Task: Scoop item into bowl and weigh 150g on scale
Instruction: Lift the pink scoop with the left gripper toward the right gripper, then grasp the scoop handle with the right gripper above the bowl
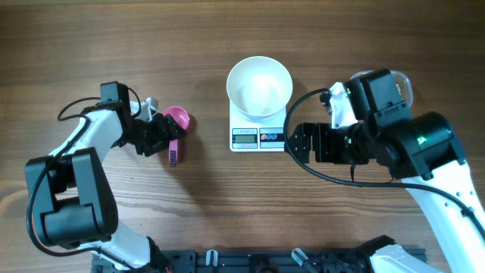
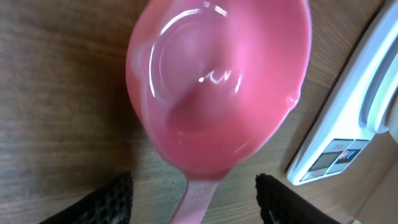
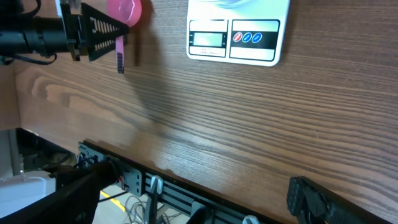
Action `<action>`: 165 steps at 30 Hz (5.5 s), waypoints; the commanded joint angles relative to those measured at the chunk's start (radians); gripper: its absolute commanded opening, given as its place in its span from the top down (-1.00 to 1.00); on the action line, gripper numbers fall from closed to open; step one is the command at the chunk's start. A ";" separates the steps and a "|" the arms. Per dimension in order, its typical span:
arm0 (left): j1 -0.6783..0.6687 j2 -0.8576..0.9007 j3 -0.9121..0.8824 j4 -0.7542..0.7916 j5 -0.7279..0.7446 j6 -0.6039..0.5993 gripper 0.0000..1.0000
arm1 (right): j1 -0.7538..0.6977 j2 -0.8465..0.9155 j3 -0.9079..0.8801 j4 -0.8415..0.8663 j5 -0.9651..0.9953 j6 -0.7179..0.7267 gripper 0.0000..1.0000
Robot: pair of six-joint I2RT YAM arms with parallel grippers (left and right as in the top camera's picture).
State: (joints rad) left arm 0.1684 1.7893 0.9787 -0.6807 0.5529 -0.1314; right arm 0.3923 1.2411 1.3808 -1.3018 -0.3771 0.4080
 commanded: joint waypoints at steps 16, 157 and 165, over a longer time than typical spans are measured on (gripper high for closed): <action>-0.010 0.049 -0.006 0.023 0.008 0.019 0.59 | 0.004 0.010 0.018 -0.002 -0.028 0.013 -0.99; -0.638 -0.354 0.265 0.872 -0.188 -1.522 0.92 | -0.019 0.098 0.018 1.036 -0.126 1.218 0.67; -0.638 -0.354 0.265 0.872 -0.187 -1.522 0.92 | -0.019 0.098 0.018 1.035 -0.140 1.216 0.69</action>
State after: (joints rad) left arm -0.4641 1.4342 1.2442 0.1871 0.3782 -1.6524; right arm 0.3706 1.3308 1.3792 -0.2710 -0.4957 1.6230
